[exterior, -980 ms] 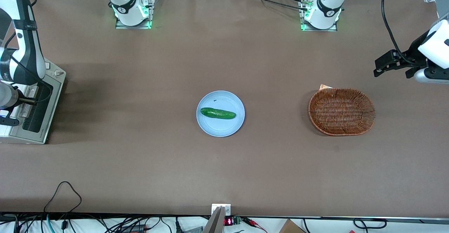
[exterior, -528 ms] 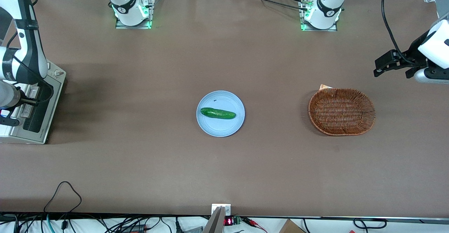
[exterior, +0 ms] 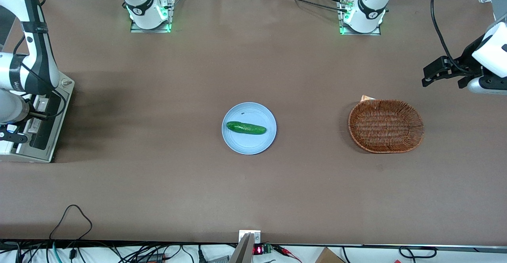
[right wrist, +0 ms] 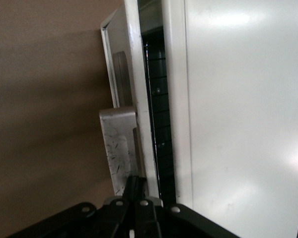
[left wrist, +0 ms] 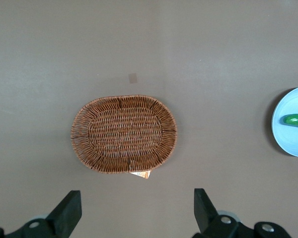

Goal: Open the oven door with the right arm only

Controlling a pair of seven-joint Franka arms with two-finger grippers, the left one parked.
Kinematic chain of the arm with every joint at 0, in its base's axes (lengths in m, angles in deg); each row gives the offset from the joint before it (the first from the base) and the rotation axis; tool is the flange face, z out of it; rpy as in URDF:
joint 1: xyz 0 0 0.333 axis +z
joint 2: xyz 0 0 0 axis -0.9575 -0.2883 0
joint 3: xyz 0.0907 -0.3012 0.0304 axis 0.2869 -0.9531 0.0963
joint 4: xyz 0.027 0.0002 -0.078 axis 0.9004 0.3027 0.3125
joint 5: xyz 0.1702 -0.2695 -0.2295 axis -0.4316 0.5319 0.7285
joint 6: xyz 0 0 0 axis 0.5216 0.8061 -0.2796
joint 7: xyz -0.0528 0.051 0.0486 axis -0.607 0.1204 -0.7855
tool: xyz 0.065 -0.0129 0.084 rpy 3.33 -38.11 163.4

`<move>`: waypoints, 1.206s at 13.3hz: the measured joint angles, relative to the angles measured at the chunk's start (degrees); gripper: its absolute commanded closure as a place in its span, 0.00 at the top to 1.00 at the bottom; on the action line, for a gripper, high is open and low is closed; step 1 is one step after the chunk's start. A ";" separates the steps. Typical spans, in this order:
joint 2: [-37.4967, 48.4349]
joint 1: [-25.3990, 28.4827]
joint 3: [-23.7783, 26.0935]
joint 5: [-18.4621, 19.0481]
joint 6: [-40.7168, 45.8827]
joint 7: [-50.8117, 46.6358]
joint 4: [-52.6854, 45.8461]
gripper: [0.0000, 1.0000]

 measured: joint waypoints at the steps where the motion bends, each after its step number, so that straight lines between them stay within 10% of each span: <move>1: 0.12 0.09 0.32 -0.02 -0.20 -0.46 0.37 0.00; 16: -0.97 2.31 2.32 -4.28 -2.81 -4.06 2.95 0.00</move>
